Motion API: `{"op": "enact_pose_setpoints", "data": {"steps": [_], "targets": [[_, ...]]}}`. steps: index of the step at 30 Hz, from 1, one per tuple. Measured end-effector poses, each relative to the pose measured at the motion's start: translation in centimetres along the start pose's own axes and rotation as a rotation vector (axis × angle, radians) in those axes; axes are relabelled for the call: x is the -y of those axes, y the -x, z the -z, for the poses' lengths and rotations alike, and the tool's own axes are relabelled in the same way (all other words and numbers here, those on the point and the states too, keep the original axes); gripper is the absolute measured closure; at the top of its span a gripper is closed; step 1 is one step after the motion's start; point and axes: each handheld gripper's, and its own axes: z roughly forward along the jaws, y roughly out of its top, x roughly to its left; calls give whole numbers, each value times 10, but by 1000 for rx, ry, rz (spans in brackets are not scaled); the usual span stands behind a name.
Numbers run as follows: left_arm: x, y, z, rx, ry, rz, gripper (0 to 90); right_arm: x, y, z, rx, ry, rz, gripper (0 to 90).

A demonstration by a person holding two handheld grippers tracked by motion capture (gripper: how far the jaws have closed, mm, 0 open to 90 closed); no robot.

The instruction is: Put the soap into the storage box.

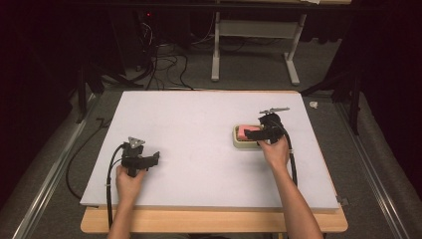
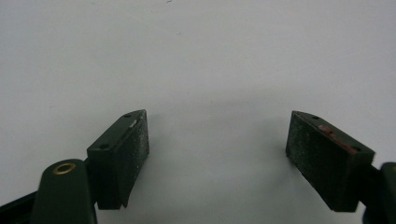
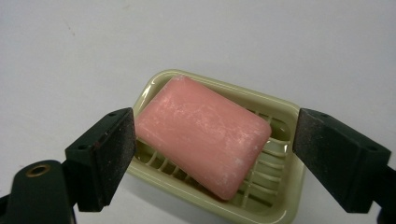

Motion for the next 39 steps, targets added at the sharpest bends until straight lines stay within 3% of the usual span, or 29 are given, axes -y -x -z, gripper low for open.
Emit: {"op": "enact_pose_setpoints", "data": {"steps": [26, 39], "targets": [[0, 0, 0, -1, 0, -3, 219, 17, 22, 38, 7, 110, -31, 165], [0, 0, 0, -1, 0, -3, 219, 32, 33, 50, 5, 141, -55, 173]]}}
